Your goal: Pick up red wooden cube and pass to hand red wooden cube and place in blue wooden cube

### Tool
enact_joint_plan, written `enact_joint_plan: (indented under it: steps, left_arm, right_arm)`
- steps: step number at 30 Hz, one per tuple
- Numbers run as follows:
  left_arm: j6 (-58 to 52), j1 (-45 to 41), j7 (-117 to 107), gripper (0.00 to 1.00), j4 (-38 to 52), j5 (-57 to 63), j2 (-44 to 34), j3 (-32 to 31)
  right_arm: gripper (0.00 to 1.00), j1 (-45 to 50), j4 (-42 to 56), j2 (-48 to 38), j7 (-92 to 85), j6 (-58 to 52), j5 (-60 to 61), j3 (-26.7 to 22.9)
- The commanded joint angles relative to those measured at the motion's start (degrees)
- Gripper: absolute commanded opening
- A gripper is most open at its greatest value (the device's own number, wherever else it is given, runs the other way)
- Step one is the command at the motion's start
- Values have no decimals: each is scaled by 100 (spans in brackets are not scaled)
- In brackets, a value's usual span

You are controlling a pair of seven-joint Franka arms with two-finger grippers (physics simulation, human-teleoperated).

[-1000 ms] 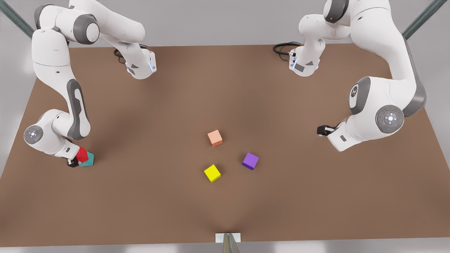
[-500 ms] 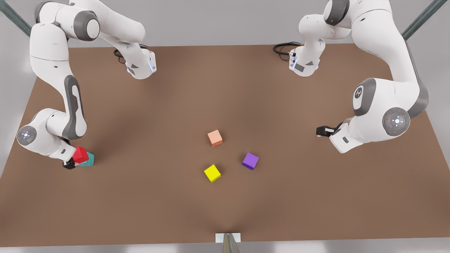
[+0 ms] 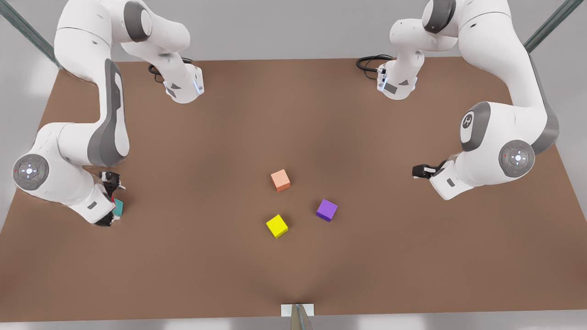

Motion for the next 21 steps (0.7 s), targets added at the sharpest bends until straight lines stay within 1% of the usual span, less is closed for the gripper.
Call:
enact_joint_plan:
  steps: [1,2,3,21]
  left_arm:
    - [-3,-3,-15,100,3,11,-8,-1]
    - [5,-3,-15,100,3,11,-8,-1]
    - [5,-3,-15,100,3,2,-8,-1]
    - [14,-29,-23,100,3,2,1,-10]
  right_arm:
    - [100,90,-80,-497,8648,-1112,-13,-6]
    - [100,81,-440,-823,8570,-1024,-74,-6]
    - [100,81,-485,-920,8297,-971,-31,-15]
    - [100,20,-458,-1052,8209,-945,-74,-67]
